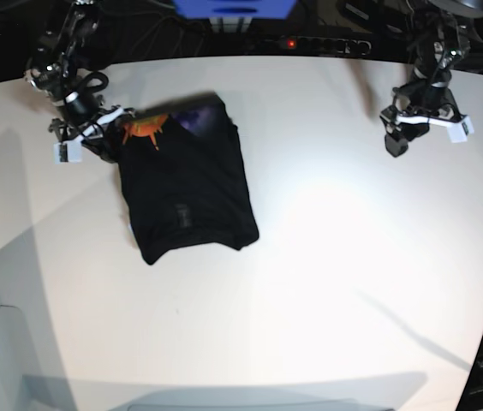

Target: Fold the T-shirt properly

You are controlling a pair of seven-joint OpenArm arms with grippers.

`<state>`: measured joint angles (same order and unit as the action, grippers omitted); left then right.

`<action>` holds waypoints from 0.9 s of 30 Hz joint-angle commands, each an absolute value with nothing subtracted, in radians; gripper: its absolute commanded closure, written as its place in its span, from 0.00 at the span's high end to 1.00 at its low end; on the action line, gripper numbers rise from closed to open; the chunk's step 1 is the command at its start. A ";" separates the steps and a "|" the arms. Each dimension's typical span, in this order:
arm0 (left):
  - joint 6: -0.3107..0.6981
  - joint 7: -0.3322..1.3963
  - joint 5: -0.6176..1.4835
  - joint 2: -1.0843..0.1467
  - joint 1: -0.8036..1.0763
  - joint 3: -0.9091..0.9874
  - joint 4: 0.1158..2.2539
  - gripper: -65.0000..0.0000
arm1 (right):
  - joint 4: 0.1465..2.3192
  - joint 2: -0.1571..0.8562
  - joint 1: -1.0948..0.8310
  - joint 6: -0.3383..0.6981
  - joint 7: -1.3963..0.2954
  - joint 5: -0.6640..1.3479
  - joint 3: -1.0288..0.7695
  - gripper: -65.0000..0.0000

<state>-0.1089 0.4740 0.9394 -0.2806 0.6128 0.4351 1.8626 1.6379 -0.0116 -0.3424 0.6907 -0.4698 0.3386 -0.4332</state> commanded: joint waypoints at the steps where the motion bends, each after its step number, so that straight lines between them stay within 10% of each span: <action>1: -0.104 0.458 0.951 -0.291 0.627 0.447 1.880 0.67 | 1.656 -0.012 -0.351 0.698 -0.456 0.357 -0.423 0.00; 13: -0.104 0.463 0.951 -0.285 0.734 0.489 1.945 0.66 | 1.707 -0.018 -0.383 0.698 -0.455 0.363 -0.487 0.00; 20: -0.104 0.456 0.951 -0.283 0.952 0.490 2.000 0.02 | 1.934 -0.076 -0.504 0.698 -0.464 0.358 -0.650 0.00; 27: -0.102 0.461 0.765 -0.206 1.164 0.475 1.982 0.00 | 1.966 -0.085 -0.803 0.698 -0.549 0.360 -0.702 0.00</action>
